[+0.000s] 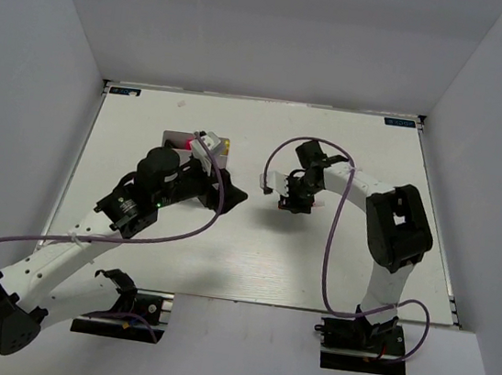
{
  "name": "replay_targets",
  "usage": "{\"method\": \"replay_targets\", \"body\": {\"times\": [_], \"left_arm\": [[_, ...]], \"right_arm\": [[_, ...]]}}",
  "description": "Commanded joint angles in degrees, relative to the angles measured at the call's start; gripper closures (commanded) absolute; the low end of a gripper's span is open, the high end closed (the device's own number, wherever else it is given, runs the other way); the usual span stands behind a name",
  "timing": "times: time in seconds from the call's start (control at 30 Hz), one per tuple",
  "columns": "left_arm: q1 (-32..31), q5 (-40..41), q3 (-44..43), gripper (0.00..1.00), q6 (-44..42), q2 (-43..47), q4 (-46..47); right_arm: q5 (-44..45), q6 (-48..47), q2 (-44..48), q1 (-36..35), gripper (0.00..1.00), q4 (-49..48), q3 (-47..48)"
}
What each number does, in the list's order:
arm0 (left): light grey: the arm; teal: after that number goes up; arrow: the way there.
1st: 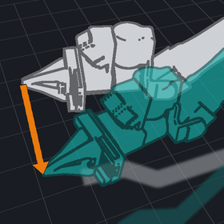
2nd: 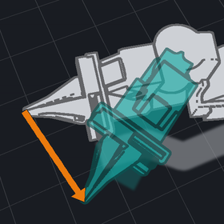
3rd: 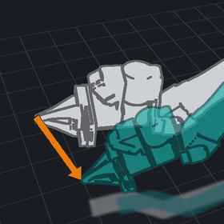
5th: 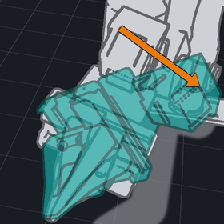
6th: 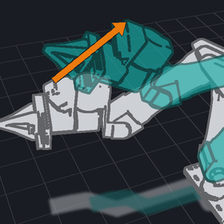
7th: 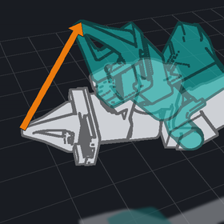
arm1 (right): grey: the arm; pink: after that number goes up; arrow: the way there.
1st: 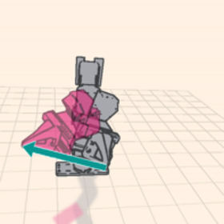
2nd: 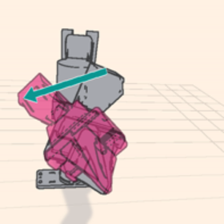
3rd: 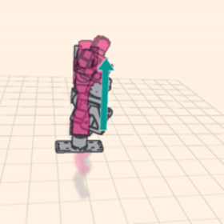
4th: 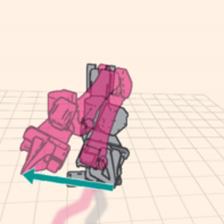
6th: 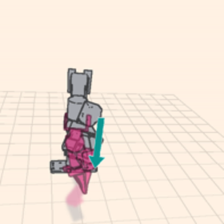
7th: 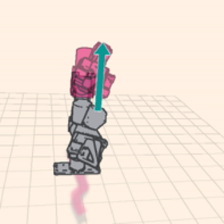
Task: Sort the stationery into containers
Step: Grab a piece of stationery with the right arm, then place the stationery into the container
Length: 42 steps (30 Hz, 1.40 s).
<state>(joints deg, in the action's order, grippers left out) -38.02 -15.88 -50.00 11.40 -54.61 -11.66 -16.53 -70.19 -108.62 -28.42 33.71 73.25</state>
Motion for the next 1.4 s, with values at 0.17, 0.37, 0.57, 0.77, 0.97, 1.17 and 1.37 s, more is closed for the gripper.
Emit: {"method": "replay_targets", "body": {"times": [0.17, 0.37, 0.57, 0.77, 0.97, 1.17, 1.37], "left_arm": [[0.32, 1.55, 1.83, 0.17, -1.12, 7.23, 0.06], [0.84, 1.55, 2.45, 0.17, -1.12, 9.52, 1.20], [0.84, 0.94, 2.98, 0.17, -1.12, 11.37, 1.72], [0.84, -2.65, 4.73, 0.17, -1.64, 14.09, 4.71], [0.84, -7.32, 6.93, 0.17, -2.26, 18.57, 8.40], [0.84, -9.26, 7.46, 0.17, -3.31, 20.33, 9.46], [0.84, -9.78, 7.99, 0.17, -3.31, 20.95, 10.08]], "right_arm": [[1.77, -2.31, -4.84, -2.34, 0.48, 8.36, 7.67], [0.98, -3.28, -10.12, -2.77, 0.66, 17.93, 12.52], [-3.50, -2.58, -11.27, -4.18, 0.94, 23.50, 14.90], [-13.60, 1.36, -6.17, -7.17, 1.00, 25.17, 24.19], [-27.56, 7.42, -5.38, -9.54, 1.00, 22.46, 35.81], [-37.14, 19.99, -4.59, -11.74, 1.00, 6.49, 38.02], [-42.70, 30.20, -8.27, -13.67, 1.00, -6.00, 41.09]]}}
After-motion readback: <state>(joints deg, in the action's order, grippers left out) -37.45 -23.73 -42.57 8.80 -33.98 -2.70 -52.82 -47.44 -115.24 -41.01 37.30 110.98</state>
